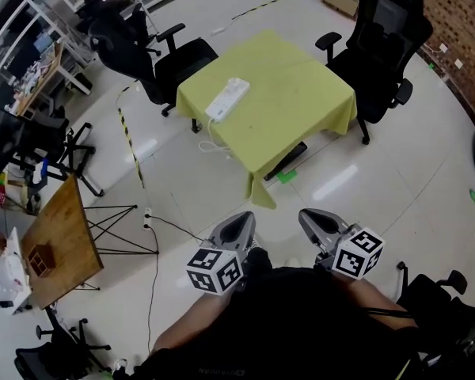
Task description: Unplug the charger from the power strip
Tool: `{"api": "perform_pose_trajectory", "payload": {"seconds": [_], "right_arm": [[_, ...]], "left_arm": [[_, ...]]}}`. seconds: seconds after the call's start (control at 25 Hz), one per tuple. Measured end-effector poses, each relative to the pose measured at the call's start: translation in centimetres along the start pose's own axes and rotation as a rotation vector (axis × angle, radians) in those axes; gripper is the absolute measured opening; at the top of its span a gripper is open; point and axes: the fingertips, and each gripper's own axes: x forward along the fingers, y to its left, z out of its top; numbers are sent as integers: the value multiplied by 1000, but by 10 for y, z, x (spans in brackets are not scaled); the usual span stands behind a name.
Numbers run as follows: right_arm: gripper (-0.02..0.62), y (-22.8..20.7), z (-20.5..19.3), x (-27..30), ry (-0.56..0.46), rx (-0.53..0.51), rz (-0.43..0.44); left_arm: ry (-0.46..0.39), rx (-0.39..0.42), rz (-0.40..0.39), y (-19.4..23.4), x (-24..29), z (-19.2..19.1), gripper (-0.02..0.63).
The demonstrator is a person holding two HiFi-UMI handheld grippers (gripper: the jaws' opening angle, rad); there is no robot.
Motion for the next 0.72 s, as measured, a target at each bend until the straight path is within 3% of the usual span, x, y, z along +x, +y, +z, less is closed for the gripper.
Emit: {"api": "perform_pose_trajectory", "payload": {"seconds": [0.32,0.48,0.72], "right_arm": [[3,3,42,120,33,-87,-55],[3,0,55,165,49,-111,-72],[3,-18,72,212,93,-115,-91]], "left_arm": [[-10,-25,-52,105,16,60,6],[12,-10,-99,134,29,74,6],[12,-65,-97,178,55,99,6]]}}
